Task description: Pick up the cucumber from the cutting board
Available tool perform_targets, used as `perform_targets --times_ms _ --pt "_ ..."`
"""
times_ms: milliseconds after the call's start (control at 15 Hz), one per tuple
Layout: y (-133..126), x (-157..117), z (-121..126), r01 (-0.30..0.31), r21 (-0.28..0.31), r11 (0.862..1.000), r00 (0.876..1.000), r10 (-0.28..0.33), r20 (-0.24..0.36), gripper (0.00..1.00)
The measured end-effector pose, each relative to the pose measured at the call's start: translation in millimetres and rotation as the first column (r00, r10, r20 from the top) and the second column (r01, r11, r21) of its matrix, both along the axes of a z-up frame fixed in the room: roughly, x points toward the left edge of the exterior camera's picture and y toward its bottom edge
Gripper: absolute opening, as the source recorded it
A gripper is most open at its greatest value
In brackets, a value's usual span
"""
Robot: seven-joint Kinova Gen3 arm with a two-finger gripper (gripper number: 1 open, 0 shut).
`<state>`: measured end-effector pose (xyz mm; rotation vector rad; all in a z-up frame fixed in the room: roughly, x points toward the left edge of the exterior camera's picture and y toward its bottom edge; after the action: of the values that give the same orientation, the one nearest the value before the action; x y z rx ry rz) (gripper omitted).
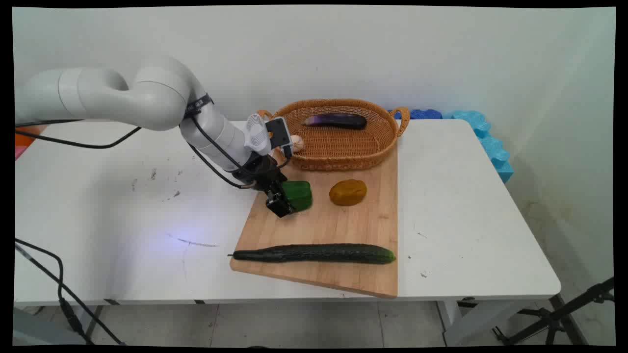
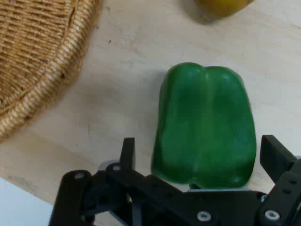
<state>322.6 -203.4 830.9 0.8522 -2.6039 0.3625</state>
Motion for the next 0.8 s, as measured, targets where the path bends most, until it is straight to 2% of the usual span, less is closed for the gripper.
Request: perform_targets --times_ms 400,800 --pt "9.3 5.6 19.2 0.026 -0.001 1.000 0.999 -0.026 -0.018 1.00" --pt "28.5 25.3 57.1 0.074 -0.013 0.997 0.996 -0.075 -0.044 1.00"
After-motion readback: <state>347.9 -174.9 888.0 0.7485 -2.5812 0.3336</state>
